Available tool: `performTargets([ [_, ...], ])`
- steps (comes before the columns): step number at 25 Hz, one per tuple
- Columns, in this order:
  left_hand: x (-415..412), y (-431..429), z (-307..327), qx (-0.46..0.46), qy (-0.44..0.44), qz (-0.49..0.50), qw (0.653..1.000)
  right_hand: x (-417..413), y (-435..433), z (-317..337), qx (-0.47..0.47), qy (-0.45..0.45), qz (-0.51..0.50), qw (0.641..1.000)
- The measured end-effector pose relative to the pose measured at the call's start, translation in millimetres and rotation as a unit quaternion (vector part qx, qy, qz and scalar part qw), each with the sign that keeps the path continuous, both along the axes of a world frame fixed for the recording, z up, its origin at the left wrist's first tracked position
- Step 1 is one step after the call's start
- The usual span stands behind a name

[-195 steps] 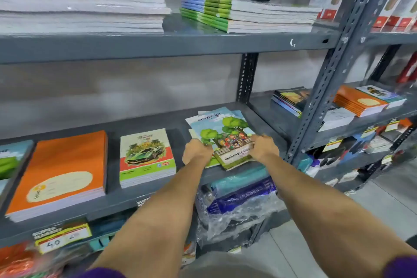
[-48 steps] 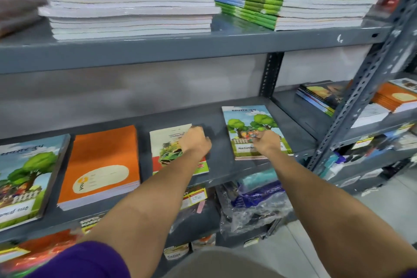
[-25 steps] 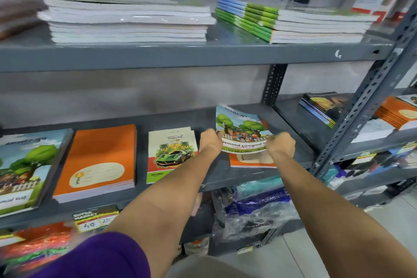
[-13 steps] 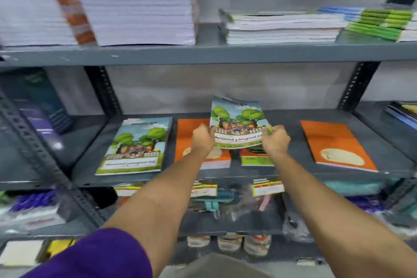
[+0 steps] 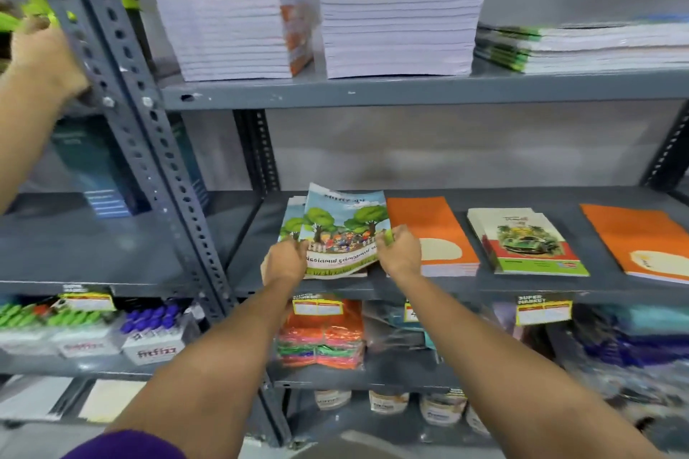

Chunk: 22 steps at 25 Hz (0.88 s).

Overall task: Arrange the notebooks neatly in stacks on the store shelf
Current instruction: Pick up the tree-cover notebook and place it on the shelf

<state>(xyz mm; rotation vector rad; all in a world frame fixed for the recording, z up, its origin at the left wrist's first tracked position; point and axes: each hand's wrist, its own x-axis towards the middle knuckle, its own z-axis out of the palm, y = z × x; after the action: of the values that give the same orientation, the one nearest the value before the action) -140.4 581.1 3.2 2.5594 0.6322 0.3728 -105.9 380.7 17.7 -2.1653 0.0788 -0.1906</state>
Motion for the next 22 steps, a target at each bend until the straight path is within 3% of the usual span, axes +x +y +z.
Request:
performTargets([
  [4, -13.3, 26.7, -16.3, 0.068, 0.035, 0.009, 0.997, -11.6, 21.8, -13.9, -0.053, 0.03, 0.026, 0.998],
  [11, -12.7, 37.9, -8.1, 0.177, 0.096, -0.003, 0.979, -22.4, 17.9, -27.7, -0.238, 0.04, 0.002, 0.971],
  [17, 14.2, 1.4, 20.1, 0.199, 0.091, -0.046, 0.975, -7.1, -46.6, 5.9, -0.231, 0.043, -0.073, 0.969],
  [22, 45.6, -90.1, 27.0, 0.145, 0.066, -0.124, 0.979, 5.3, -128.5, 16.6, -0.199, 0.069, -0.142, 0.967],
])
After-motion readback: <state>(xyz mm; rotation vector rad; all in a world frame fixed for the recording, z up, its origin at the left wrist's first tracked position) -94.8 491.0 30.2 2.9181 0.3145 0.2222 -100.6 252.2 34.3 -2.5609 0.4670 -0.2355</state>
